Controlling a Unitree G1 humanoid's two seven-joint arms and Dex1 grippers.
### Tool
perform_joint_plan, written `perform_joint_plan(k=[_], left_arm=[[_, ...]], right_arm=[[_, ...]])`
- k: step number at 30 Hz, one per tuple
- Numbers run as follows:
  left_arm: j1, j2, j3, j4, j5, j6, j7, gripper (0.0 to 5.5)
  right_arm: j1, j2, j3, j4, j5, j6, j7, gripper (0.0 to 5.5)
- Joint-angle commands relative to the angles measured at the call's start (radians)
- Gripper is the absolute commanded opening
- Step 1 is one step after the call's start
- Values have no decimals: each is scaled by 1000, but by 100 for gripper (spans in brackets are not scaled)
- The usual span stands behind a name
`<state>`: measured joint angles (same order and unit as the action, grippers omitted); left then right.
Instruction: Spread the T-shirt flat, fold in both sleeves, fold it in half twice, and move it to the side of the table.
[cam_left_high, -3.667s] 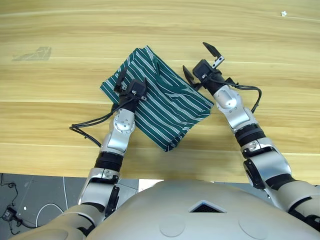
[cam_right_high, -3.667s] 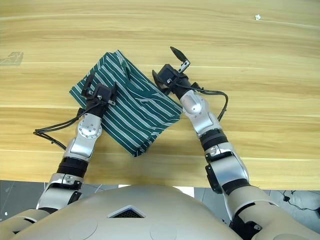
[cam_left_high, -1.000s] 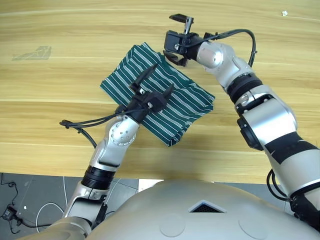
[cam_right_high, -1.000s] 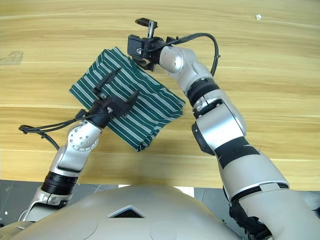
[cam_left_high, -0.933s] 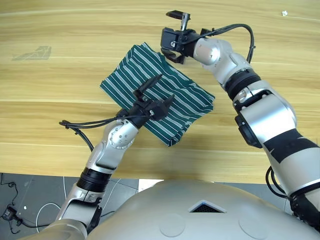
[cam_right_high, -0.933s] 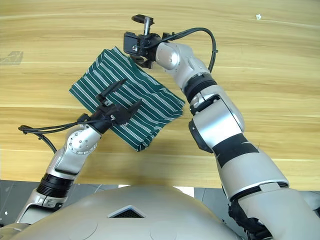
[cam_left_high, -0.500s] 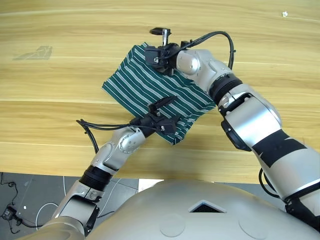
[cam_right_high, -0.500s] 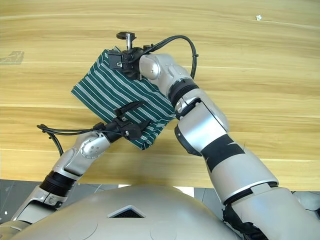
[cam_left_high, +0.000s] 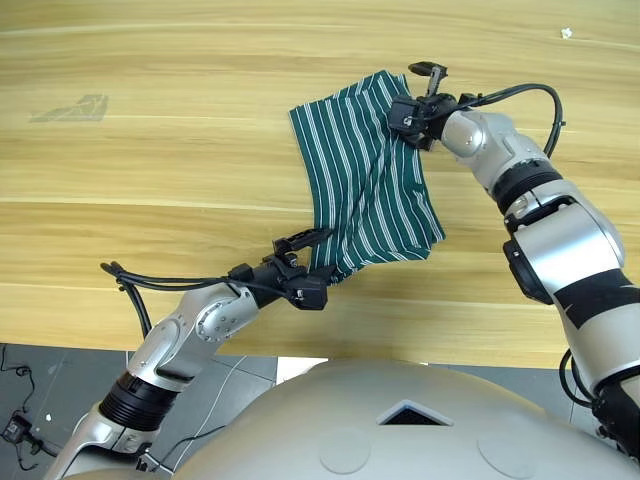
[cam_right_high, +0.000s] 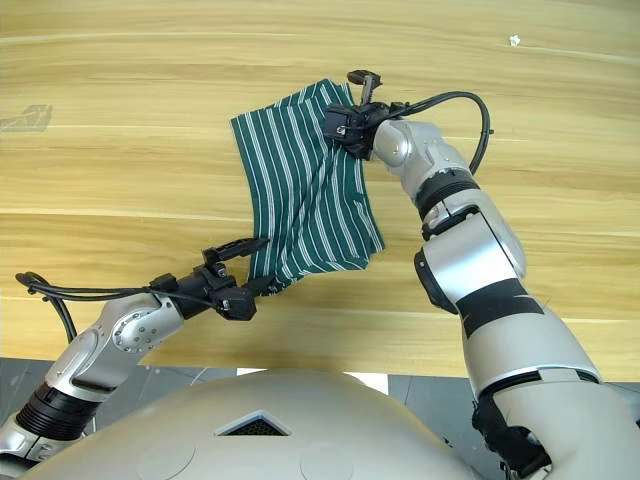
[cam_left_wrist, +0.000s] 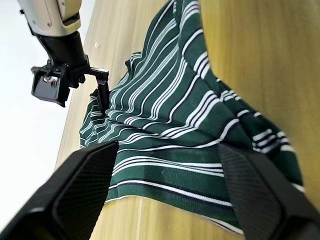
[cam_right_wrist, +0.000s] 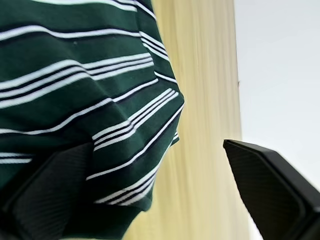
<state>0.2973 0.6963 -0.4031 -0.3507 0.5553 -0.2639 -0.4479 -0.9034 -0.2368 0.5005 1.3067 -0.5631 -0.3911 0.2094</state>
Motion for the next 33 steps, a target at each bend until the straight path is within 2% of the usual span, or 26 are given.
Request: perform_joint_plan(k=[1,5,8,15,17,22,25,28,33], left_arm=[[-18,-44,-35,98,37,24,0,368],[-82,-114,-70,180,65,23,39,368],[-86,-116,-70,176,67,19,46,368],[68,47,67,-14,10,26,-28,368],[112,68,70,-57,-2,26,-60,368],[159,30,-34,-23,41,12,-82,368],[170,30,-56,-16,37,9,-86,368],[185,54,-31,-20,39,12,-82,368],[181,108,126,-33,21,27,-47,368]], right_arm=[[93,-3,-39,-71,65,-87,101,476],[200,4,-49,-234,117,-135,162,476],[288,-49,-57,-400,132,-125,204,476],[474,-198,-179,-792,210,2,253,476],[511,-216,-214,-882,228,42,248,476],[535,-210,-243,-960,237,93,238,476],[540,-209,-272,-1001,263,97,227,476],[570,-215,-307,-1039,305,81,224,476],[620,-216,-383,-1077,438,3,236,476]])
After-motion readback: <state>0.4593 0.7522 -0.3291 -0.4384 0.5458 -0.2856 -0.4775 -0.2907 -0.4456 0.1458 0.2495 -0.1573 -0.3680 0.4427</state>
